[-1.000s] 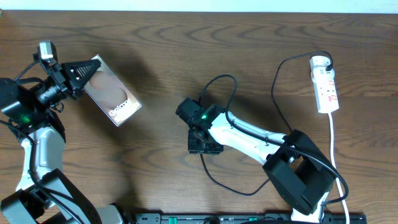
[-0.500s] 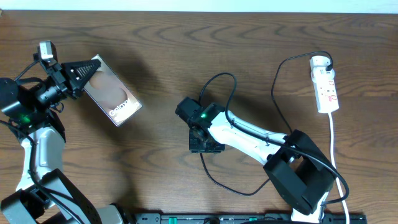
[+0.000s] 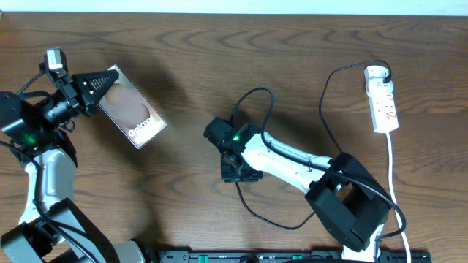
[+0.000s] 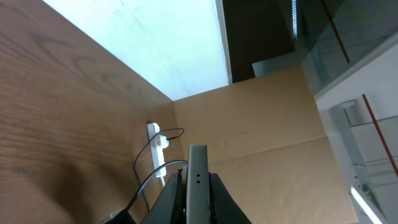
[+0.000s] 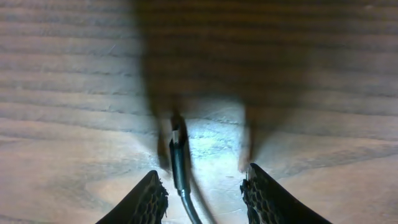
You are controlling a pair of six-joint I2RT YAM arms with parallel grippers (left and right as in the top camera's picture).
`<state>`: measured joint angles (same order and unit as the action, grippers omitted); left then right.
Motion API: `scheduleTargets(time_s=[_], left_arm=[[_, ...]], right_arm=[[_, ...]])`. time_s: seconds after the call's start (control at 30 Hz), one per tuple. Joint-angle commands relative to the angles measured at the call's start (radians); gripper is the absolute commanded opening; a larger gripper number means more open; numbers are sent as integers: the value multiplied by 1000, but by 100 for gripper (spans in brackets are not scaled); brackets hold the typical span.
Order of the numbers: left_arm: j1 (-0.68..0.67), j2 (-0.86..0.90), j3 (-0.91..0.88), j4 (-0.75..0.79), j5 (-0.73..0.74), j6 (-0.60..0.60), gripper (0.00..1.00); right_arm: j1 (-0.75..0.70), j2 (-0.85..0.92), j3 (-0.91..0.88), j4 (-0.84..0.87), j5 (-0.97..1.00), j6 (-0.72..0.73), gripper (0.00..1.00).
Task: Plug charger to phone and switch on socket
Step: 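Lower the right gripper over the black cable's connector end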
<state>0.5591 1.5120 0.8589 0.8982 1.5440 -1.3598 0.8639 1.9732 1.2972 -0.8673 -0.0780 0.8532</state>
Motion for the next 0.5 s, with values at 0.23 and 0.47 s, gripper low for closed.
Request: scheduleTargets(time_s=[0.23, 0.47], left_arm=[[-4, -8, 27, 9, 18, 5, 7], [-4, -8, 27, 10, 15, 6, 7]], right_arm=[[22, 9, 20, -1, 16, -13, 35], [21, 30, 25, -4, 13, -13, 29]])
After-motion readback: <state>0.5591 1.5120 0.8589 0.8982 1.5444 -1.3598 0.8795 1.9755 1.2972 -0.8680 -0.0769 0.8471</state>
